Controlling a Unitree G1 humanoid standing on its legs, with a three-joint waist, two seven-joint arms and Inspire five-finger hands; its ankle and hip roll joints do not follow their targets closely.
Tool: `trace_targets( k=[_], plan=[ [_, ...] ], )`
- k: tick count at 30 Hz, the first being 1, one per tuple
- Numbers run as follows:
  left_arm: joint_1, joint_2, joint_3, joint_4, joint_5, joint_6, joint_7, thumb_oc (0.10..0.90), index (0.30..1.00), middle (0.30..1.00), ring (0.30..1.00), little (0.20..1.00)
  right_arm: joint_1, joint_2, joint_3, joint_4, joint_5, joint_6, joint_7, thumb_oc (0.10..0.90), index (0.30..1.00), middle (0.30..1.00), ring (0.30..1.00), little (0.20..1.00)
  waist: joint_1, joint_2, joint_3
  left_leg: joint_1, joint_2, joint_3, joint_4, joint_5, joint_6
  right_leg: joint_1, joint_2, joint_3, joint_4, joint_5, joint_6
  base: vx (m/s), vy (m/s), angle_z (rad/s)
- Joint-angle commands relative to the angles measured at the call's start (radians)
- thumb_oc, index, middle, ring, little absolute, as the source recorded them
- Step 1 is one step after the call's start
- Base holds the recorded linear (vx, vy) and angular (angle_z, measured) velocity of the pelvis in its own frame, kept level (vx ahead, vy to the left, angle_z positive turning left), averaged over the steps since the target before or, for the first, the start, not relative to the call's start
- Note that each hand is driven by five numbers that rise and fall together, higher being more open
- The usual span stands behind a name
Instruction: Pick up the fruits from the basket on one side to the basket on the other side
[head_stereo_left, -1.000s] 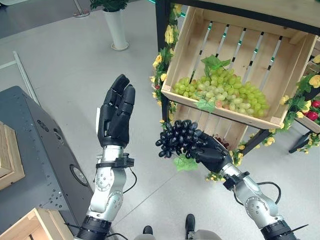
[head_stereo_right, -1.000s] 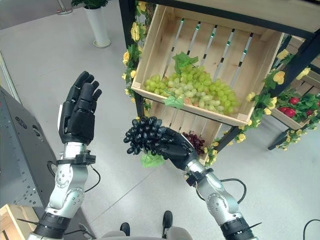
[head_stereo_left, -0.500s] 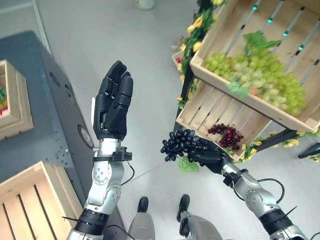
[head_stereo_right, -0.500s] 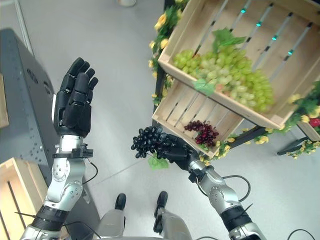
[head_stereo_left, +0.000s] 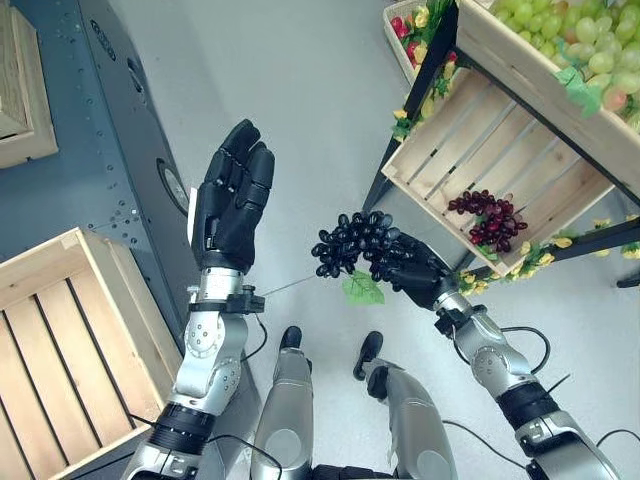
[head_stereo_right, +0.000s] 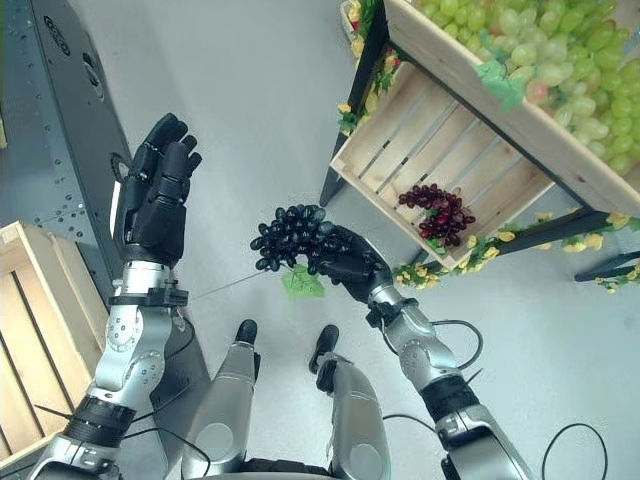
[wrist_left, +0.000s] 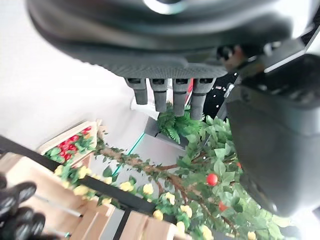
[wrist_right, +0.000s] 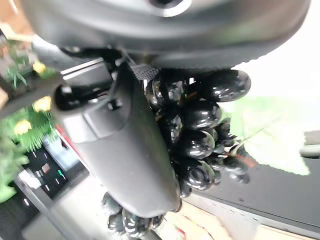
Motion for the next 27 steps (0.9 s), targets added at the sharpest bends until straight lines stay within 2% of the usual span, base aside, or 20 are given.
trace_targets(
  k=[1,2,7,12,18,23,27],
  plan=[
    [-0.069,0.021,0.002,-0.102,-0.014,-0.129,-0.042,0.8,0.9,0.9,0.9,0.9,-0.096,0.002,-0.071,-0.112,0.143,-0.181,0.017,0.4,0.3,0.3,0.3,0.3,0.002,0.018,-0.032,-0.119,-0.075,0.037,0.07,0.061,0.027,0.145,0.007,0.04,0.021,-0.08,0.007,0.01,-0.026,0.08],
    [-0.07,0.022,0.001,-0.095,-0.017,-0.13,-0.048,0.8,0.9,0.9,0.9,0.9,-0.105,0.003,-0.087,-0.101,0.175,-0.201,0.01,0.4,0.3,0.3,0.3,0.3,0.001,0.023,-0.025,-0.123,-0.074,0.042,0.082,0.051,0.029,0.142,0.009,0.041,0.029,-0.081,0.009,0.03,-0.029,0.03],
    [-0.05,0.029,0.017,-0.093,-0.031,-0.103,-0.071,0.8,0.9,0.9,0.9,0.9,-0.109,-0.013,-0.152,-0.054,0.232,-0.226,-0.011,0.4,0.3,0.3,0.3,0.3,-0.003,0.037,-0.023,-0.117,-0.068,0.054,0.107,0.039,0.03,0.155,0.011,0.044,0.043,-0.084,0.016,0.1,-0.03,-0.03],
    [-0.011,0.041,0.032,-0.092,-0.046,-0.07,-0.096,0.8,0.9,0.9,0.9,0.9,-0.078,-0.012,-0.19,-0.055,0.231,-0.234,-0.057,0.4,0.3,0.3,0.3,0.3,-0.005,0.043,-0.041,-0.096,-0.066,0.063,0.106,0.027,0.033,0.187,0.011,0.042,0.038,-0.08,0.023,0.15,-0.043,-0.04],
    [0.101,0.058,0.065,-0.102,-0.056,0.02,-0.165,0.8,0.9,0.9,0.9,0.9,0.06,0.017,-0.217,-0.107,0.183,-0.251,-0.139,0.4,0.3,0.3,0.3,0.3,0.01,0.029,-0.094,-0.007,-0.052,0.069,0.075,0.029,0.033,0.283,0.027,0.036,0.001,-0.065,0.039,0.27,-0.095,-0.01],
    [0.14,0.091,0.076,-0.101,-0.068,0.057,-0.198,0.8,0.9,0.9,0.9,0.9,0.109,0.028,-0.227,-0.149,0.154,-0.29,-0.211,0.4,0.3,0.3,0.3,0.3,0.019,0.018,-0.106,0.018,-0.045,0.066,0.059,0.029,0.028,0.3,0.041,0.03,-0.012,-0.056,0.051,0.14,-0.097,0.03],
    [0.138,0.119,0.072,-0.083,-0.085,0.059,-0.217,0.8,0.9,0.9,0.9,0.9,0.108,0.031,-0.233,-0.164,0.121,-0.31,-0.278,0.4,0.3,0.3,0.3,0.3,0.019,0.014,-0.101,0.017,-0.043,0.066,0.05,0.031,0.025,0.28,0.048,0.025,-0.01,-0.047,0.059,0.04,-0.063,-0.09]
  ],
)
